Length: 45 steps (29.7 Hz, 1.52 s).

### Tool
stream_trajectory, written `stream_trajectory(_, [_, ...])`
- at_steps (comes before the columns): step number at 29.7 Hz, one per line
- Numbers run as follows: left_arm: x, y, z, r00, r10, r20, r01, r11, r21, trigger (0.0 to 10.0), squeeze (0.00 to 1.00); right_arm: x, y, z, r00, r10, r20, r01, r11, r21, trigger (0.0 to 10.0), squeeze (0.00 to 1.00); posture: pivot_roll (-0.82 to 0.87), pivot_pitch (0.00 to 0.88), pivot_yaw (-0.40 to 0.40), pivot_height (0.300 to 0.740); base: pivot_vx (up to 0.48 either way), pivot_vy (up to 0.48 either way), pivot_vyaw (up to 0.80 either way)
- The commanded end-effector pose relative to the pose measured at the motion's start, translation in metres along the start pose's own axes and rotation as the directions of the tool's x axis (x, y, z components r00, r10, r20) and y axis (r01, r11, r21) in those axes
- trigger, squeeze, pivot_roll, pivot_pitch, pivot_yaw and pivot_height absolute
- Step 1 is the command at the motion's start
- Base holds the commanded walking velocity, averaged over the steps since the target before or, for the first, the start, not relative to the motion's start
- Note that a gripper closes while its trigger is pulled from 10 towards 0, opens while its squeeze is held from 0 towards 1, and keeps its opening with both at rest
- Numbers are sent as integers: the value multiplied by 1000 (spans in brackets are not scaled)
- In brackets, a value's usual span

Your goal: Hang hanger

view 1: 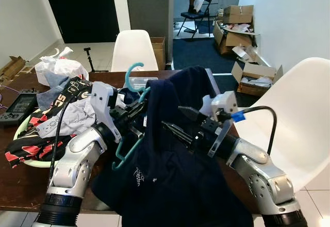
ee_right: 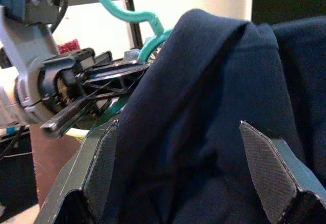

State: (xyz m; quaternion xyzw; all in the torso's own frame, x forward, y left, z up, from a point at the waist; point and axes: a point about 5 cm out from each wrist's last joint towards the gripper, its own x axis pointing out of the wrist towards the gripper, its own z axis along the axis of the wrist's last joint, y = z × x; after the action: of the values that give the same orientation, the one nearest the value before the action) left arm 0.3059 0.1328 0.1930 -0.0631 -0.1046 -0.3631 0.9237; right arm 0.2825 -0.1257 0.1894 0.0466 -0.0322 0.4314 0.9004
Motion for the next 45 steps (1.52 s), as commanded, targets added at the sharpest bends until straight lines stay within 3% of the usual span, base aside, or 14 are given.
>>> stream_trajectory(1, [-6,-5,0,998,-60,-27,60,998,-9,10000,0,-3,3,0,999,20,-37,-21,1000,-18,10000,0,-25,10,51,740,0,0,0])
stream_trajectory(5, [-17,-7,2,985,-152,-75,153,988,0,10000,0,-9,10,1,995,75,-66,-77,996,-37,10000,0,-27,16,51,740,0,0,0])
stream_trajectory(10, [-27,4,10,984,-143,-108,148,988,40,10000,0,-10,14,-2,991,86,-106,-92,995,-48,10000,0,-24,19,54,740,0,0,0])
stream_trajectory(13, [-35,15,19,985,-118,-126,130,988,89,10000,0,-8,7,-7,987,22,-158,-30,998,-53,10000,0,-20,23,57,740,0,0,0])
stream_trajectory(19, [-41,18,25,980,-127,-155,145,983,114,10000,0,-5,1,-7,981,-42,-188,30,997,-66,10000,0,-21,24,58,740,0,0,0])
stream_trajectory(22, [-52,25,33,965,-123,-231,169,968,188,10000,0,-1,-10,-12,965,-153,-212,141,987,-70,10000,0,-20,24,58,740,0,0,0])
stream_trajectory(26, [-64,36,41,947,-78,-312,165,951,262,10000,0,1,-14,-18,951,-194,-243,183,981,-68,10000,0,-4,22,56,740,0,0,0])
stream_trajectory(37, [-73,39,50,934,-63,-351,176,937,301,10000,0,8,-23,-24,916,-286,-283,278,958,-70,10000,0,9,15,54,740,0,0,0])
stream_trajectory(42, [-77,40,51,915,-50,-400,199,919,340,10000,0,-2,-29,-31,909,-283,-306,266,959,-98,10000,0,10,13,54,740,0,0,0])
stream_trajectory(45, [-83,43,56,898,-40,-439,220,904,367,10000,0,-12,-38,-34,882,-335,-333,311,942,-125,10000,0,7,16,58,740,0,0,0])
